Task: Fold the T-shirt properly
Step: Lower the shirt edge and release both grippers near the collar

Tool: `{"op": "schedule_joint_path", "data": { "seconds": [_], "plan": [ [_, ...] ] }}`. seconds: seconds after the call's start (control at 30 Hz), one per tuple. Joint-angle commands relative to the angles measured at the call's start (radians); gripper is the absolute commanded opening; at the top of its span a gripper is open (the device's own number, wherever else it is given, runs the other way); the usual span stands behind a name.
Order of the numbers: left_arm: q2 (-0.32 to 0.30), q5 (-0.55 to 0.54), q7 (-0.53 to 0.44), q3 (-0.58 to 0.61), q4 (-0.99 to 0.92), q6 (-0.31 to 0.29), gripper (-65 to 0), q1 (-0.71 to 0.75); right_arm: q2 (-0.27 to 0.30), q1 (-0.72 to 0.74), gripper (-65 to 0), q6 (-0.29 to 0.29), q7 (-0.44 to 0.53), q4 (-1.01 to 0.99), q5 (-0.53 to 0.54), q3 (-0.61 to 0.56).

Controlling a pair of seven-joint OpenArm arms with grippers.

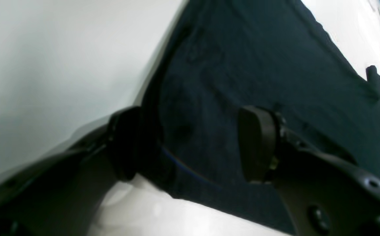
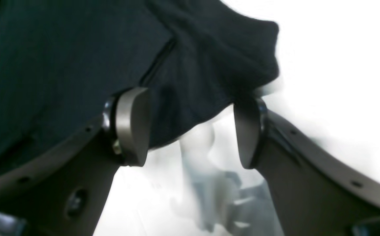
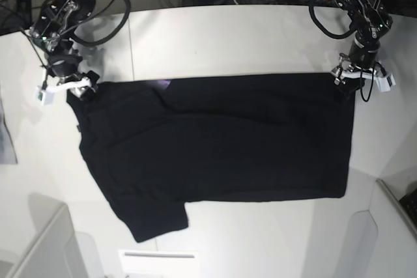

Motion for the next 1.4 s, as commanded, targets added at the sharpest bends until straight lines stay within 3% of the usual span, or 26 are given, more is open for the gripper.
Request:
{"op": "schedule_joint_path", "data": {
  "seconds": [0.0, 0.2, 0.6, 0.7, 0.77, 0.87, 0.93, 1.0, 1.37],
  "plan": [
    [-0.007, 0.015, 0.023, -0.002, 0.0, 0.015, -21.6, 0.006, 0.01, 0.017, -27.3, 0.001, 0.018, -0.003, 0.01, 0.016],
    [-0.016, 0.015, 0.023, -0.002, -0.003, 0.015, -21.7, 0.006, 0.062, 0.061, -27.3, 0.001, 0.02, -0.111, 0.012, 0.032],
    [-0.036, 0.017, 0.021, -0.002, -0.01, 0.015, -21.9, 0.009, 0.079, 0.079, -27.5, 0.001, 0.02, -0.188, 0.013, 0.023],
    [-0.034, 0.084, 0.021, 0.0, -0.01, 0.015, -22.7, 0.005, 0.082, 0.079, -33.2, 0.006, 0.041, -0.227, 0.015, 0.023],
    [-0.031, 0.129, 0.021, 0.0, -0.009, 0.01, -30.4, -0.008, 0.082, 0.076, -43.1, 0.007, 0.07, -0.234, 0.015, 0.023],
    [-0.031, 0.16, 0.021, 0.0, -0.009, 0.01, -53.6, -0.011, 0.082, 0.072, -57.2, 0.009, 0.079, -0.234, 0.015, 0.021],
    [-0.031, 0.16, 0.021, 0.0, -0.009, 0.01, -65.0, -0.011, 0.084, 0.072, -62.0, 0.009, 0.079, -0.232, 0.015, 0.021],
    [-0.031, 0.156, 0.021, 0.0, -0.004, 0.01, -65.0, -0.005, 0.084, 0.072, -65.0, 0.009, 0.079, -0.229, 0.013, 0.021],
    [-0.039, 0.16, 0.024, -0.002, 0.094, 0.01, -65.0, 0.075, 0.079, 0.029, -65.0, 0.009, 0.079, -0.126, 0.01, 0.023]
  ]
}}
